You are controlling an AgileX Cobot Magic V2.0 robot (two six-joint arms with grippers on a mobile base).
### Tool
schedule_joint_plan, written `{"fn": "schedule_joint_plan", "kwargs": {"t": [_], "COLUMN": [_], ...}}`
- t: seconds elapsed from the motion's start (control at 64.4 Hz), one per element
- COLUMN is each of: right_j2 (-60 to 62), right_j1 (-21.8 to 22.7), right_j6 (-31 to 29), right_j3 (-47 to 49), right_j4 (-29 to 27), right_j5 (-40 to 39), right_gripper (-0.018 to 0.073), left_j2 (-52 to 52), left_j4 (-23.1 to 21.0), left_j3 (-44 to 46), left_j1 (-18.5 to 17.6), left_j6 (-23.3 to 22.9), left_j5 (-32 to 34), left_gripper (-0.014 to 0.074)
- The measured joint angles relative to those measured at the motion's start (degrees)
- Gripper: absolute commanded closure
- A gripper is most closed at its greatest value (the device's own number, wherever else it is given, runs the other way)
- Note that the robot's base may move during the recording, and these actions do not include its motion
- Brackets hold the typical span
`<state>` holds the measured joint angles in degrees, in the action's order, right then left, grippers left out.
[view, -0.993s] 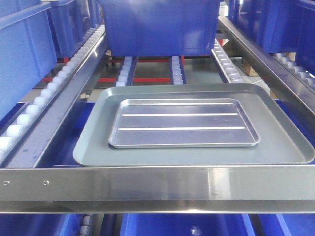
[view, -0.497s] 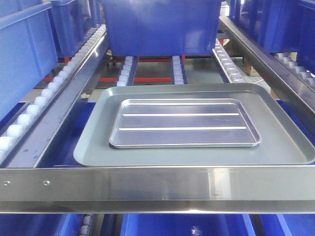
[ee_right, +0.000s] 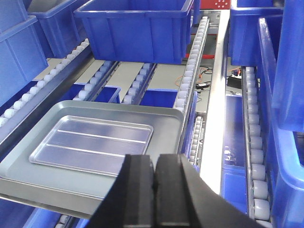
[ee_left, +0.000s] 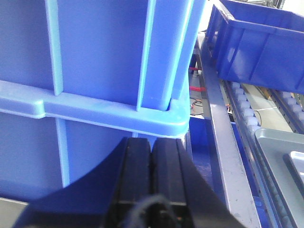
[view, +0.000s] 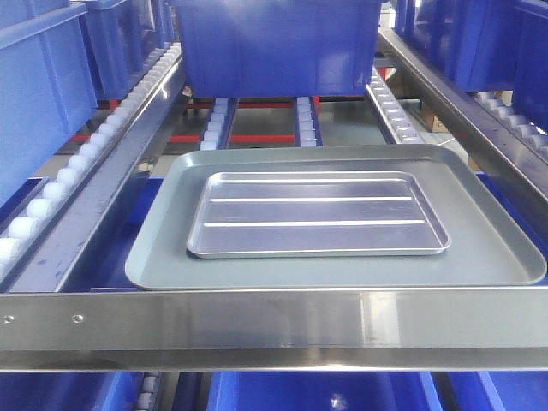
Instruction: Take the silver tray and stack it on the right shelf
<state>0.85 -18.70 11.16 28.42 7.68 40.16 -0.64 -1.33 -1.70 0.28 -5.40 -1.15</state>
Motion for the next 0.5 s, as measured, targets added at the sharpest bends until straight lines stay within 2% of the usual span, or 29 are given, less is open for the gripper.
{"fn": "schedule_joint_plan", "kwargs": {"t": [0.403,0.497], "right_j2": [0.0,0.0], "right_j1": [0.0,0.6], "right_j6": [-0.1,-0.1], "right_j3": [0.0,-0.8], "right_j4": [0.0,0.0], "right_j5": [0.0,-2.2], "right_gripper": [0.0504,0.0504], "left_j2": [0.0,0.0], "left_j4": [0.0,0.0], "left_j3": [0.0,0.0], "left_j1": [0.0,0.0], "left_j6": [0.1,0.1], "left_j5": [0.0,0.0], "left_gripper": [0.0697,0.0697]}}
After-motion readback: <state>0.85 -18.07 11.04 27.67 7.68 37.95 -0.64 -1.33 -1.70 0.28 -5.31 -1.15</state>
